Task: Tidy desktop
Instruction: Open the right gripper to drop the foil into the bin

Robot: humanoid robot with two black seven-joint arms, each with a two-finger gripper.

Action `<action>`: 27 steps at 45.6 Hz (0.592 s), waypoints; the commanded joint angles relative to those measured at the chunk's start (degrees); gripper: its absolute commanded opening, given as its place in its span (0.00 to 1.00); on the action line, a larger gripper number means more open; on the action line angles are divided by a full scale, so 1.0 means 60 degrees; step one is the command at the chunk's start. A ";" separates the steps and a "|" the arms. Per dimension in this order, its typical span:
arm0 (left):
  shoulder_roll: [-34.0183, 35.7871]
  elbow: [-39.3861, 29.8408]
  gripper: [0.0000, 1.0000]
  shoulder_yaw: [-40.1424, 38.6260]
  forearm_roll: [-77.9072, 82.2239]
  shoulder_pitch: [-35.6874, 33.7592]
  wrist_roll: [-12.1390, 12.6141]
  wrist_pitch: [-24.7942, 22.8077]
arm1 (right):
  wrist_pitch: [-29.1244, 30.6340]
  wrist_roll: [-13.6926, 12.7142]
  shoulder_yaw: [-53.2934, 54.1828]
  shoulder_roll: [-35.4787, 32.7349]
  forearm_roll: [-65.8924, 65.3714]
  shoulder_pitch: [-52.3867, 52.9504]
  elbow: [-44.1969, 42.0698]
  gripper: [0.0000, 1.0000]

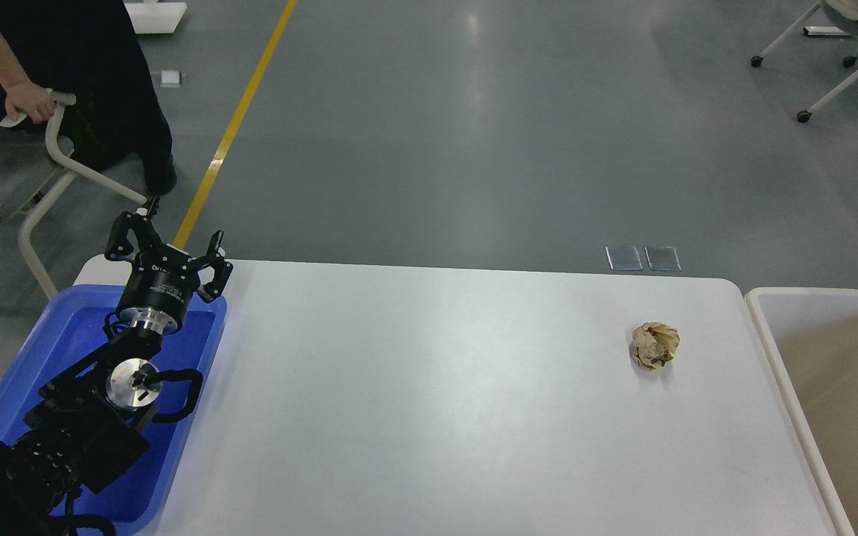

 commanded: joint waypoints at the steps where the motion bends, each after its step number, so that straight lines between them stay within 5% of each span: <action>1: -0.0001 0.0001 1.00 0.0000 0.0000 -0.0006 0.0000 0.0000 | -0.1003 -0.0003 0.0035 0.0959 0.1421 -0.1543 -0.0129 0.00; 27: -0.0001 0.0001 1.00 0.0000 0.0000 0.0008 0.0000 0.0000 | -0.1545 0.0026 0.0138 0.1546 0.2256 -0.2291 -0.0099 0.00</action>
